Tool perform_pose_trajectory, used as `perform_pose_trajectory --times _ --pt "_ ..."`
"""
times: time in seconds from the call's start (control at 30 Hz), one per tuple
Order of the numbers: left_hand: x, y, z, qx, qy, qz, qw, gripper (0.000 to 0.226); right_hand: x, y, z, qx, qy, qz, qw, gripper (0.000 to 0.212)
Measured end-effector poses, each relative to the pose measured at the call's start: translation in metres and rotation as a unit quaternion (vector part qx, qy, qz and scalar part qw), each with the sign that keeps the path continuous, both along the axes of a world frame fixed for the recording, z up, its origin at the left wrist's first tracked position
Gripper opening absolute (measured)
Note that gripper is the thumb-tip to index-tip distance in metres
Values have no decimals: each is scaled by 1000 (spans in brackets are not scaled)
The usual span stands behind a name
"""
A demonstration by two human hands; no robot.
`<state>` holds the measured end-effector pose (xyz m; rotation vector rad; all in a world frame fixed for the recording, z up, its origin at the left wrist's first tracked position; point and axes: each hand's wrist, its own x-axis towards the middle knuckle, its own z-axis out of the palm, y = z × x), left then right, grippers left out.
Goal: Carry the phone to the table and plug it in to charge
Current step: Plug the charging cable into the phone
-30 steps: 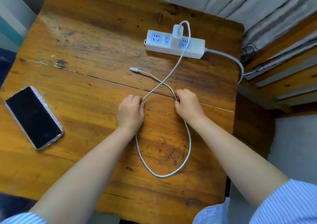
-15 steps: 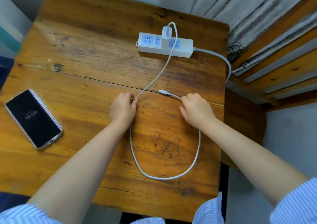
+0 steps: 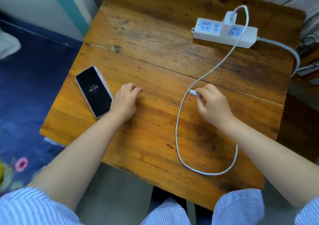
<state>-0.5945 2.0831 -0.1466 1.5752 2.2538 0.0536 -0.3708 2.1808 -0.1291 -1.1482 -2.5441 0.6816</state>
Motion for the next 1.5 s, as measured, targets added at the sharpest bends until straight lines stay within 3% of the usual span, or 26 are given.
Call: perform_pose_trajectory --times 0.17,0.27,0.37,0.53,0.7,0.87,1.07,1.37,1.5 --pt "-51 -17 10 -88 167 -60 980 49 -53 -22 0 -32 27 43 998 12" --pt "-75 -26 9 -215 255 -165 928 83 -69 -30 -8 -56 24 60 996 17" --pt "-89 -31 5 -275 286 -222 891 96 -71 -34 -15 -63 10 76 995 21" --pt "-91 -33 5 -289 286 -252 878 95 -64 -35 -20 -78 28 81 993 29" --pt "-104 -31 8 -278 243 -272 888 93 -60 -34 -25 -97 37 73 992 26" --pt "-94 -13 11 -264 191 -242 914 98 -62 -37 -30 -104 0 124 987 29" --pt "-63 0 4 -146 82 -174 970 100 -69 -27 -26 -88 11 71 993 27" --pt "-43 3 18 28 15 -175 984 94 -68 -12 9 -107 88 26 990 18" --pt "-40 3 28 57 26 -185 981 94 -70 -7 23 -111 100 40 988 16"
